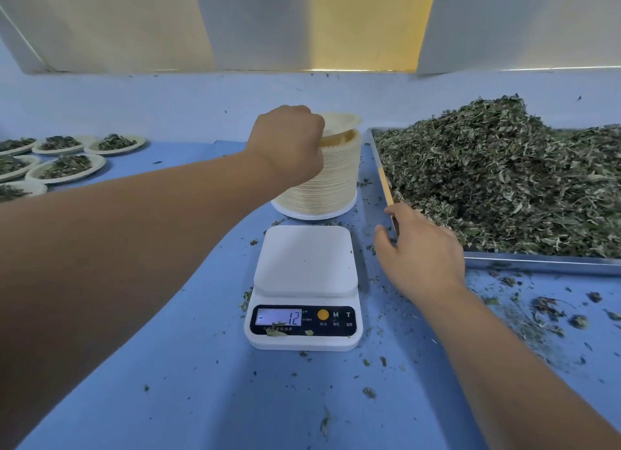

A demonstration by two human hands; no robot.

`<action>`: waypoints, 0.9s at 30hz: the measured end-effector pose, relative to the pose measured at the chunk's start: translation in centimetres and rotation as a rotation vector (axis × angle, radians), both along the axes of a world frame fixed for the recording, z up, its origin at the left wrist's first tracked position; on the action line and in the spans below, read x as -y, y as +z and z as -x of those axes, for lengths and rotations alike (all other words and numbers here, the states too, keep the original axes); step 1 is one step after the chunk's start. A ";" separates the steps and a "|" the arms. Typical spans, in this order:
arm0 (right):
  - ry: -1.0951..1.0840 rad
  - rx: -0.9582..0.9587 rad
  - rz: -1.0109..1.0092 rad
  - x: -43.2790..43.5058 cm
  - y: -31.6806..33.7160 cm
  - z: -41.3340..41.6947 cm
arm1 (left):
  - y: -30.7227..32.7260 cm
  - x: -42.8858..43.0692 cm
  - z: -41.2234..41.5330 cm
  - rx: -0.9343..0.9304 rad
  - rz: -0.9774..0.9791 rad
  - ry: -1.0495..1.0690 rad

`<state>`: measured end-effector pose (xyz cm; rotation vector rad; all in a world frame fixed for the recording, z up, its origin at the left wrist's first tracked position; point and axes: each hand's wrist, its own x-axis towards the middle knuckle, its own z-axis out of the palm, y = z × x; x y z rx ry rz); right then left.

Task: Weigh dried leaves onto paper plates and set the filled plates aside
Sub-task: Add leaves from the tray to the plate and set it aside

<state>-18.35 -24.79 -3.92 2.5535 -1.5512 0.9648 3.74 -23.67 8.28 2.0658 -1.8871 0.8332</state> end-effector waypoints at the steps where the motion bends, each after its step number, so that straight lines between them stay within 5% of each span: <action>1: 0.001 0.001 -0.001 0.0 0.0 0.0 | 0.0 -0.1 0.0 -0.060 0.025 0.022; 6: 0.002 0.009 -0.011 -0.1 0.1 0.0 | 0.1 -0.6 -0.2 -0.302 0.088 0.047; 15: -0.007 0.010 -0.007 -0.2 0.2 0.0 | -1.2 -1.2 -0.6 -0.162 0.103 -0.014; 21: 0.001 0.013 -0.005 -0.2 0.2 0.0 | -2.2 -2.5 -0.9 -0.285 0.171 -0.140; 27: 0.121 0.270 -0.003 -0.5 0.4 -0.2 | -4.1 -4.9 -0.6 -0.396 0.279 -0.231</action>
